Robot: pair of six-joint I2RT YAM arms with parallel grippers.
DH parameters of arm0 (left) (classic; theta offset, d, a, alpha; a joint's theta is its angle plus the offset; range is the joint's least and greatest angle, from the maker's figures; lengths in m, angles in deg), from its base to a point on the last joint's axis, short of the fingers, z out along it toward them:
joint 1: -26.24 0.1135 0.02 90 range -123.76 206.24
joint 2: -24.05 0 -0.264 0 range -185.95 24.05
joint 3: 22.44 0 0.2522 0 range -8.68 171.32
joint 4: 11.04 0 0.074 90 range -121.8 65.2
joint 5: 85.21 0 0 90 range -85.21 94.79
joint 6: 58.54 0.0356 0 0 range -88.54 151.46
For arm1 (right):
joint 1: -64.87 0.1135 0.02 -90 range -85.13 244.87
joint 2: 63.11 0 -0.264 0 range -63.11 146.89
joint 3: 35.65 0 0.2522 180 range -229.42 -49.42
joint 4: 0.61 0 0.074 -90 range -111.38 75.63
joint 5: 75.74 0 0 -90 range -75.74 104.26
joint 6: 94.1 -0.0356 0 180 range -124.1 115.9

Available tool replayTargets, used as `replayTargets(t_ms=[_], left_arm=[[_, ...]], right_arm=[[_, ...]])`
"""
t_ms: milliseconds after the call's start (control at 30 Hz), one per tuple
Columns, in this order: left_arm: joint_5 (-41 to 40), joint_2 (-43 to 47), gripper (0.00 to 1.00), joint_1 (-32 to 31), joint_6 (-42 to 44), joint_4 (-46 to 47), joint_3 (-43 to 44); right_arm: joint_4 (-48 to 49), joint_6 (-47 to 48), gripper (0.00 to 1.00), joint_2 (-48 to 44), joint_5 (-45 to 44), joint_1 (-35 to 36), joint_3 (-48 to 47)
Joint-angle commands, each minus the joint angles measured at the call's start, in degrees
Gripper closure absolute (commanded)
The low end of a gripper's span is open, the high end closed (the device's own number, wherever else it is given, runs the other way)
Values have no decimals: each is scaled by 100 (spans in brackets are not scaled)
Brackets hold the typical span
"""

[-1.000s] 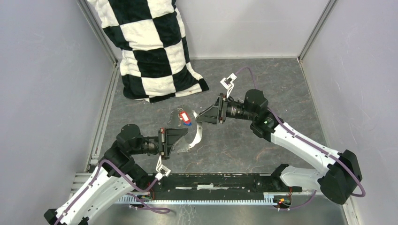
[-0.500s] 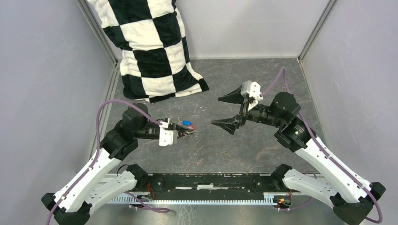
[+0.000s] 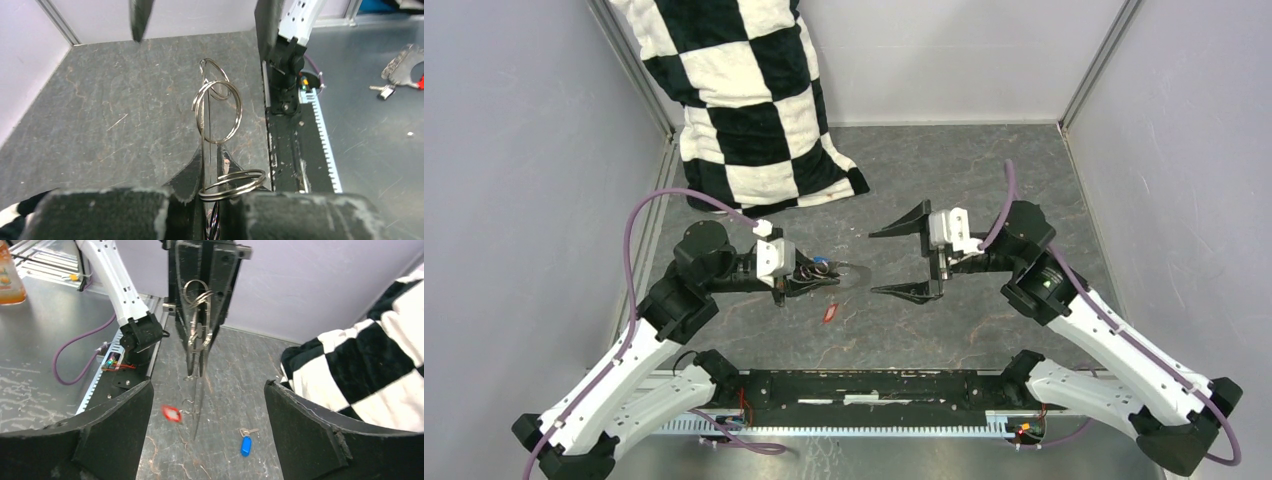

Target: Put the keys on the keyring

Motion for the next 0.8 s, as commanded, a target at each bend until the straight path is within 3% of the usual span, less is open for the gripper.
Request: replayTargets(t_ms=[0, 133, 200, 367, 467, 500, 533, 567, 767], left_arm=[[179, -38, 98, 5, -1122, 833, 7], [202, -39, 98, 5, -1123, 896, 46], [215, -20, 98, 5, -1074, 872, 38], [218, 78, 98, 5, -849, 786, -66], [127, 108, 97, 5, -467, 598, -63], [-134, 116, 75, 3, -215, 497, -54], [-449, 127, 47, 5, -24, 411, -52], [-799, 146, 35, 6, 102, 379, -62], [-2351, 409, 12, 5, 1448, 765, -147]], right_arm=[[306, 411, 16, 302, 222, 273, -129], [577, 158, 28, 584, 195, 451, -115], [733, 17, 43, 664, 151, 474, -99], [1165, -531, 95, 704, -203, 497, 47], [1091, -647, 100, 645, -422, 498, 72], [981, -656, 100, 612, -543, 504, 61], [866, -653, 100, 591, -636, 505, 37], [699, -639, 100, 587, -775, 510, -9], [-802, -397, 100, 788, -1348, 593, -593]])
